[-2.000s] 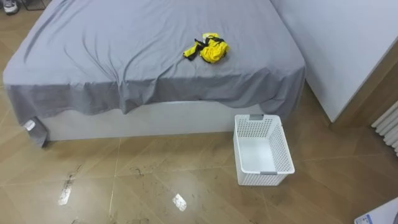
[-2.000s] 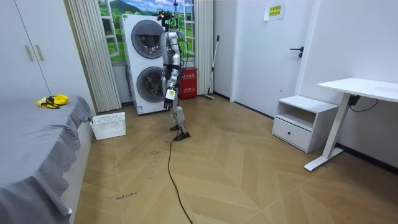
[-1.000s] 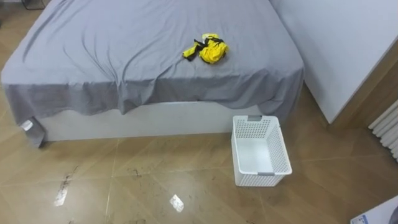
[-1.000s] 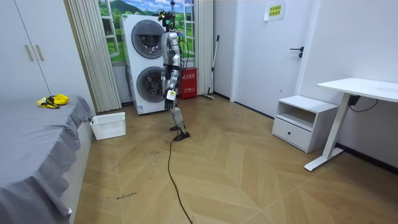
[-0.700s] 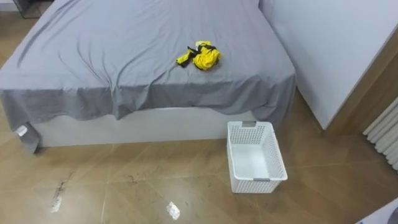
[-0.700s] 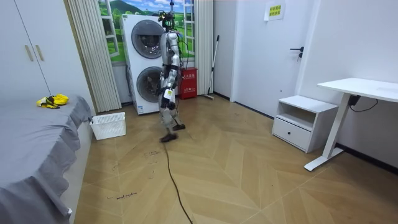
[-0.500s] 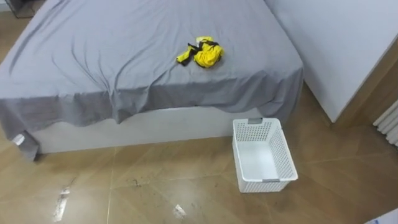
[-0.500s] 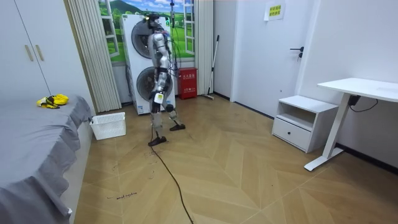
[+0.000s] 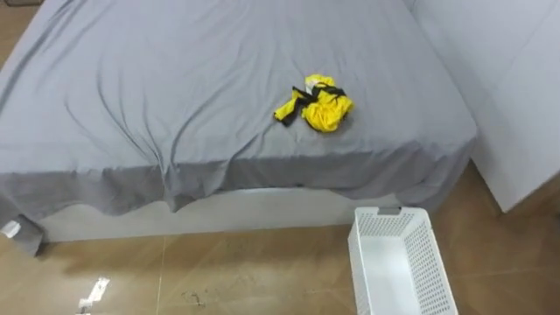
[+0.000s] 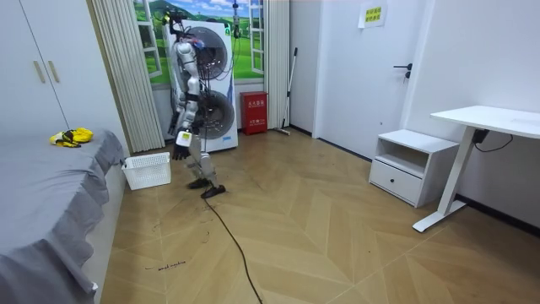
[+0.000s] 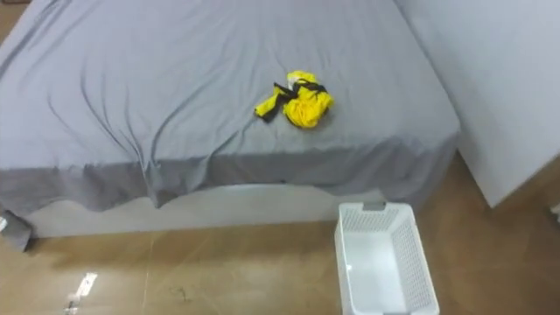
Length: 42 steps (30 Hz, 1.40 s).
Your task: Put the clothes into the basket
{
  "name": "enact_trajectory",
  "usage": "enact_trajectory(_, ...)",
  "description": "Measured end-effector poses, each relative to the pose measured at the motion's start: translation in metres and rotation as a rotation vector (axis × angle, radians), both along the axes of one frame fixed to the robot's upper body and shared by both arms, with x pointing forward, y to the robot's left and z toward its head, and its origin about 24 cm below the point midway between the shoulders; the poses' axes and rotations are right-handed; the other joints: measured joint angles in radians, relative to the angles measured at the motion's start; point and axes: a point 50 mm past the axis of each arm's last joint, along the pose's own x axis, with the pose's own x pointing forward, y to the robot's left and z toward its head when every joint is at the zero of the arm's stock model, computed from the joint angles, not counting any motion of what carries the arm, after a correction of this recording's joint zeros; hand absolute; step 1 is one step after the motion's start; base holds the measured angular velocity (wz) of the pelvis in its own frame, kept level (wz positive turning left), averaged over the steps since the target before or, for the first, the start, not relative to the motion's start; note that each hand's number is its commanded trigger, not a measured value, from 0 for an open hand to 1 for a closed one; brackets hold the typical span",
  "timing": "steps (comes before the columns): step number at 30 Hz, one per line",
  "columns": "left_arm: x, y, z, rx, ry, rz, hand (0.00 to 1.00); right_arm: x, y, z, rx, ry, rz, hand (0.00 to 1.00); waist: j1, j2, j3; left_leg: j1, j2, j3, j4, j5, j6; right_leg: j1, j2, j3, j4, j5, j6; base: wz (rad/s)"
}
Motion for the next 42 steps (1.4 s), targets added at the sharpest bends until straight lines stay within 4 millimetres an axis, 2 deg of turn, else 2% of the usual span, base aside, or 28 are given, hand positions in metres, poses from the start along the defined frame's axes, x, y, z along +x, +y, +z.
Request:
enact_trajectory(1,-0.001,-0.002,-0.001,-0.004,0.005,-0.010,0.00,0.002,-0.001,0.001,-0.007,-0.014,-0.002,0.00,-0.004,0.004,-0.0021,0.027,0.007,-0.004,-0.014,-0.003,-0.006,-0.004,0.009,-0.010,-0.050,0.050,-0.007,0.39)
enact_trajectory(2,-0.003,-0.004,-0.001,-0.007,0.009,-0.013,0.00,0.006,-0.001,0.003,-0.011,-0.039,-0.006,0.00,-0.003,0.008,-0.0092,0.065,0.014,-0.007,-0.033,-0.008,-0.015,0.006,0.024,-0.017,-0.126,0.135,-0.023,0.29)
enact_trajectory(3,-0.003,-0.003,-0.001,-0.004,0.011,-0.016,0.00,0.014,0.000,0.007,-0.015,-0.076,-0.003,0.00,0.000,0.005,-0.0137,0.090,0.023,-0.007,-0.033,-0.022,-0.038,0.016,0.040,-0.015,-0.161,0.210,-0.062,0.17)
enact_trajectory(4,-0.005,-0.002,-0.001,-0.001,0.015,-0.016,0.00,0.018,0.000,0.009,-0.017,-0.096,-0.001,0.00,0.003,0.006,-0.0191,0.097,0.029,-0.010,-0.031,-0.028,-0.048,0.019,0.051,-0.009,-0.161,0.231,-0.071,-0.10)
enact_trajectory(5,-0.008,-0.001,-0.002,0.001,0.024,-0.014,0.00,0.030,0.001,0.015,-0.021,-0.149,0.003,0.00,0.011,0.018,-0.0266,0.117,0.058,-0.019,-0.024,-0.042,-0.073,0.031,0.080,-0.012,-0.143,0.231,-0.079,-0.23)
enact_trajectory(6,-0.012,0.000,-0.002,0.002,0.034,-0.011,0.00,0.037,0.002,0.018,-0.021,-0.174,0.009,0.00,0.011,0.030,-0.0286,0.124,0.074,-0.024,-0.020,-0.048,-0.085,0.046,0.095,-0.020,-0.128,0.223,-0.084,-0.30)
enact_trajectory(7,-0.016,0.001,-0.003,0.003,0.044,0.001,0.00,0.049,0.003,0.024,-0.014,-0.226,0.003,0.00,0.006,0.052,-0.0172,0.137,0.103,-0.020,0.012,-0.054,-0.109,0.072,0.119,-0.048,-0.108,0.197,-0.105,-0.12)
enact_trajectory(8,-0.021,0.003,-0.003,0.005,0.053,0.014,0.00,0.059,0.004,0.032,-0.007,-0.280,-0.003,0.00,-0.003,0.054,-0.0164,0.131,0.118,-0.014,0.084,-0.044,-0.134,0.103,0.125,-0.063,-0.099,0.163,-0.111,0.06)
enact_trajectory(9,-0.026,0.005,-0.004,0.007,0.061,0.027,0.00,0.063,0.004,0.038,-0.008,-0.317,0.000,0.00,-0.017,0.051,-0.0161,0.125,0.131,-0.008,0.171,-0.017,-0.181,0.155,0.129,-0.070,-0.111,0.136,-0.112,0.18)
enact_trajectory(10,-0.027,0.005,-0.004,0.008,0.063,0.030,0.00,0.065,0.004,0.040,-0.010,-0.333,0.003,0.00,-0.024,0.050,-0.0158,0.120,0.132,-0.005,0.221,0.001,-0.209,0.185,0.133,-0.068,-0.127,0.126,-0.111,0.08)
enact_trajectory(11,-0.033,0.007,-0.004,0.011,0.073,0.039,0.00,0.068,0.005,0.043,-0.012,-0.357,0.009,0.00,-0.025,0.041,-0.0170,0.098,0.141,0.005,0.330,0.053,-0.216,0.247,0.136,-0.057,-0.167,0.109,-0.108,0.00)
enact_trajectory(12,-0.038,0.008,-0.004,0.011,0.082,0.051,0.00,0.073,0.005,0.046,-0.016,-0.374,0.013,0.00,-0.026,0.030,-0.0171,0.069,0.157,0.003,0.412,0.053,-0.213,0.297,0.137,-0.036,-0.199,0.090,-0.102,0.00)
enact_trajectory(13,-0.037,0.008,-0.004,0.009,0.078,0.057,0.00,0.075,0.005,0.047,-0.019,-0.383,0.008,0.00,-0.032,0.029,-0.0167,0.049,0.167,0.006,0.432,0.042,-0.201,0.315,0.137,-0.035,-0.211,0.085,-0.102,0.13)
enact_trajectory(14,-0.034,0.008,-0.003,0.005,0.064,0.068,0.00,0.077,0.005,0.048,-0.015,-0.392,-0.009,0.00,-0.042,0.016,-0.0088,0.006,0.182,0.008,0.446,0.015,-0.193,0.349,0.136,-0.031,-0.231,0.081,-0.101,0.10)
enact_trajectory(15,-0.034,0.008,-0.003,0.003,0.061,0.074,0.00,0.077,0.005,0.048,-0.016,-0.390,-0.020,0.00,-0.040,0.002,-0.0065,-0.052,0.179,-0.005,0.439,-0.022,-0.191,0.370,0.131,-0.012,-0.248,0.080,-0.100,0.00)
enact_trajectory(17,-0.034,0.008,-0.003,0.003,0.059,0.072,0.00,0.077,0.003,0.049,-0.026,-0.390,-0.037,0.00,-0.032,-0.008,-0.0081,-0.146,0.179,-0.011,0.380,-0.054,-0.191,0.379,0.125,0.007,-0.255,0.075,-0.092,-0.23)
enact_trajectory(18,-0.033,0.008,-0.002,0.002,0.055,0.073,0.00,0.076,0.001,0.050,-0.034,-0.390,-0.046,0.00,-0.024,-0.010,-0.0090,-0.170,0.181,-0.011,0.343,-0.054,-0.191,0.379,0.123,0.019,-0.254,0.073,-0.088,-0.44)
enact_trajectory(19,-0.028,0.008,-0.001,-0.001,0.035,0.078,0.00,0.078,-0.001,0.055,-0.047,-0.403,-0.060,0.00,-0.018,-0.009,-0.0090,-0.218,0.182,-0.009,0.262,-0.045,-0.182,0.376,0.119,0.034,-0.251,0.064,-0.075,-0.42)
enact_trajectory(20,-0.028,0.009,-0.001,0.001,0.029,0.084,0.00,0.078,0.000,0.059,-0.049,-0.420,-0.061,0.00,-0.018,-0.013,-0.0217,-0.228,0.176,0.007,0.242,-0.006,-0.143,0.359,0.107,0.048,-0.234,0.049,-0.059,-0.25)
enact_trajectory(21,-0.027,0.010,0.000,0.004,0.026,0.080,0.00,0.080,0.000,0.067,-0.053,-0.461,-0.055,0.00,-0.031,-0.018,-0.0249,-0.193,0.156,0.015,0.191,0.008,-0.128,0.355,0.091,0.050,-0.218,0.045,-0.050,-0.11)
enact_trajectory(22,-0.028,0.011,0.000,0.006,0.028,0.080,0.00,0.081,-0.001,0.071,-0.054,-0.481,-0.057,0.00,-0.030,-0.024,-0.0269,-0.173,0.144,0.021,0.167,0.020,-0.124,0.357,0.084,0.055,-0.217,0.042,-0.045,-0.14)
enact_trajectory(23,-0.031,0.011,-0.001,0.006,0.039,0.082,0.00,0.083,-0.003,0.078,-0.058,-0.518,-0.065,0.00,-0.027,-0.025,-0.0265,-0.135,0.126,0.029,0.125,0.034,-0.120,0.364,0.071,0.059,-0.224,0.040,-0.042,-0.25)
enact_trajectory(29,-0.039,0.012,-0.003,0.004,0.086,0.087,0.00,0.088,-0.003,0.084,-0.083,-0.559,-0.076,0.00,-0.021,-0.022,-0.0248,-0.089,0.098,0.029,0.038,0.056,-0.116,0.363,0.058,0.064,-0.221,0.038,-0.035,-0.07)
enact_trajectory(34,-0.035,0.012,-0.003,0.004,0.081,0.085,0.00,0.101,0.001,0.090,-0.117,-0.585,-0.028,0.00,-0.021,-0.023,-0.0228,-0.145,0.090,0.025,0.036,0.070,-0.108,0.318,0.045,0.038,-0.218,0.037,-0.034,0.04)
enact_trajectory(37,-0.029,0.013,-0.002,0.010,0.069,0.071,0.00,0.108,0.006,0.087,-0.129,-0.574,0.011,0.00,-0.019,-0.035,-0.0143,-0.170,0.079,0.010,0.037,0.077,-0.106,0.300,0.038,0.017,-0.219,0.037,-0.034,0.15)
enact_trajectory(39,-0.025,0.013,-0.002,0.012,0.066,0.064,0.00,0.116,0.007,0.089,-0.132,-0.582,0.020,0.00,0.000,-0.038,-0.0127,-0.202,0.079,0.007,0.040,0.087,-0.102,0.272,0.033,0.014,-0.218,0.039,-0.031,0.02)
enact_trajectory(42,-0.022,0.013,-0.003,0.010,0.071,0.069,0.00,0.124,0.009,0.087,-0.131,-0.568,0.032,0.00,0.007,-0.037,-0.0098,-0.223,0.076,0.000,0.038,0.095,-0.099,0.259,0.027,-0.005,-0.217,0.039,-0.028,0.15)
